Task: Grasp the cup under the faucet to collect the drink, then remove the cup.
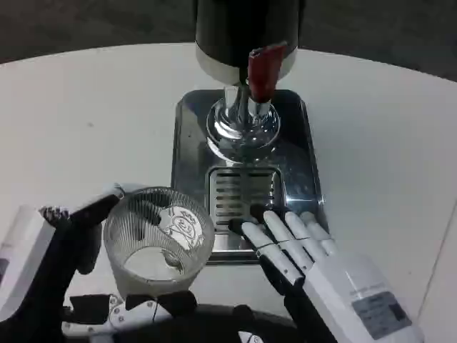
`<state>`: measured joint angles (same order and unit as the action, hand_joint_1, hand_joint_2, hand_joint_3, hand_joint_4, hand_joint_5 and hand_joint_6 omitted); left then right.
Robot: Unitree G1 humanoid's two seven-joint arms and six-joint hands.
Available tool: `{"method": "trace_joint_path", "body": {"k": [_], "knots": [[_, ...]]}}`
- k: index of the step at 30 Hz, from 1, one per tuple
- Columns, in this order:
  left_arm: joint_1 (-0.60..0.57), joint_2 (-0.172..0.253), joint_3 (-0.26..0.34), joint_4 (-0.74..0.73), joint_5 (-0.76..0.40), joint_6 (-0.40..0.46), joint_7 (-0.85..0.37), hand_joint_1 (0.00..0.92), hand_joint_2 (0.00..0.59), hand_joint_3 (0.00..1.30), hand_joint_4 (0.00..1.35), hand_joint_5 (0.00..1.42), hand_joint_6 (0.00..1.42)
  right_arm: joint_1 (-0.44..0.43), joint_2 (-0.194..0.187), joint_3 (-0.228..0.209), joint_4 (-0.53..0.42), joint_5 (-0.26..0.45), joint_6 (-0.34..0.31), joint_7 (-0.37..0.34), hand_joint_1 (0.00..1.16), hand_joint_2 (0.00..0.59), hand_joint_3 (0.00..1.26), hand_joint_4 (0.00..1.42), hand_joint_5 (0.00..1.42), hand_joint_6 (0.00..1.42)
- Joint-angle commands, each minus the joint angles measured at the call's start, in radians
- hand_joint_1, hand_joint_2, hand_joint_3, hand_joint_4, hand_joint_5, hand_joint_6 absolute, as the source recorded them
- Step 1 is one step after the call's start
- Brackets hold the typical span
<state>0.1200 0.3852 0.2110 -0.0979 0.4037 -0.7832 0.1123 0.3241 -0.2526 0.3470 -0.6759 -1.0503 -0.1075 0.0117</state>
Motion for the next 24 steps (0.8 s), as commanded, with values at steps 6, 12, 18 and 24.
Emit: {"method": "trace_joint_path", "body": {"k": [6,12,18,24], "knots": [[0.007,-0.015,-0.006,-0.014,-0.034,0.011,-0.004,0.556,0.14,1.02,1.14,1.24,1.34,0.007,0.004,-0.005,-0.007,0.012,-0.012,0.01,0.45,0.511,0.1,0.0,0.0,0.01],[0.004,-0.017,-0.008,-0.015,-0.041,0.019,-0.008,0.56,0.133,1.02,1.14,1.24,1.34,0.006,0.007,-0.004,-0.006,0.01,-0.011,0.009,0.45,0.511,0.1,0.0,0.0,0.02],[-0.006,-0.025,-0.016,-0.003,-0.05,0.034,-0.014,0.562,0.132,1.02,1.14,1.24,1.34,0.008,0.013,-0.007,-0.009,0.006,-0.004,0.01,0.45,0.511,0.1,0.0,0.0,0.02],[-0.054,-0.04,-0.023,0.024,-0.012,0.036,0.016,0.562,0.132,1.03,1.14,1.24,1.34,0.009,0.023,-0.01,-0.015,-0.002,0.005,0.017,0.46,0.511,0.11,0.01,0.0,0.02]]}}
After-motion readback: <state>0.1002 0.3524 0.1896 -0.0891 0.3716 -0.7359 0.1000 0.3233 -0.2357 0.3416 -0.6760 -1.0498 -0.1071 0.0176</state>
